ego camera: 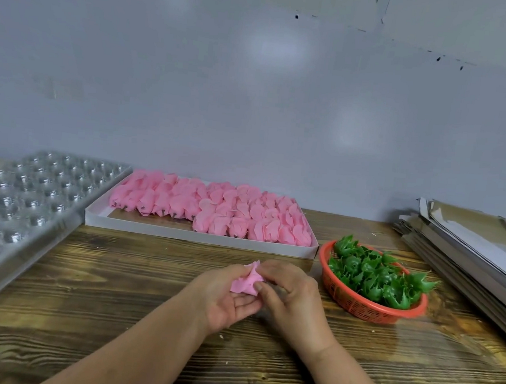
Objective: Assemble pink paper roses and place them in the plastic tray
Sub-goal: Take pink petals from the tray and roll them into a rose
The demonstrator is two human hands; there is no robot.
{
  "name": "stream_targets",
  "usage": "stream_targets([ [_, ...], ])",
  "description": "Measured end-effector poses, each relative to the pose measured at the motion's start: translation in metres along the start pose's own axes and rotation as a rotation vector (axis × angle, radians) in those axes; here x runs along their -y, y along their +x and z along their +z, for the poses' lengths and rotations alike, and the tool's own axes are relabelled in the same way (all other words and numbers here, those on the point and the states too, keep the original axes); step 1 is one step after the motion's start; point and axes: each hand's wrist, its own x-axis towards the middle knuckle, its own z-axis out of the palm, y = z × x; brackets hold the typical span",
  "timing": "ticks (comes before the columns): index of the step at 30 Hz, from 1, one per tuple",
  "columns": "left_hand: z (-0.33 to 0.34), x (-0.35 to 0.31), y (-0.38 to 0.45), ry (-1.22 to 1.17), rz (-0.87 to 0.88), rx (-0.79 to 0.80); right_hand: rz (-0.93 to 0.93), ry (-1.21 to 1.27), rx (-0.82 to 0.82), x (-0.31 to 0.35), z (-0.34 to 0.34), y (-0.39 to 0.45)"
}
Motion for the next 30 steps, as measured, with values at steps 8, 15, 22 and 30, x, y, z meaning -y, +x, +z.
stream_targets([
  [8, 0.0045, -0.0007, -0.0057, -0.014, -0.004, 0.022, 0.131, 0.098, -0.108, 0.0022, 0.0003, 0.0005],
  [15, 0.0029, -0.0027, -0.0072, -0.087, -0.019, 0.032, 0.057, 0.106, -0.058, 0.003, -0.003, -0.0012],
  [22, 0.0007, -0.0012, -0.0027, 0.001, 0.032, 0.057, -0.066, -0.05, -0.084, 0.0064, -0.0019, -0.0009],
  [30, 0.0083, 0.0003, -0.0058, 0.082, -0.044, 0.108, 0.374, 0.318, -0.295, 0.0019, -0.0031, 0.0035],
])
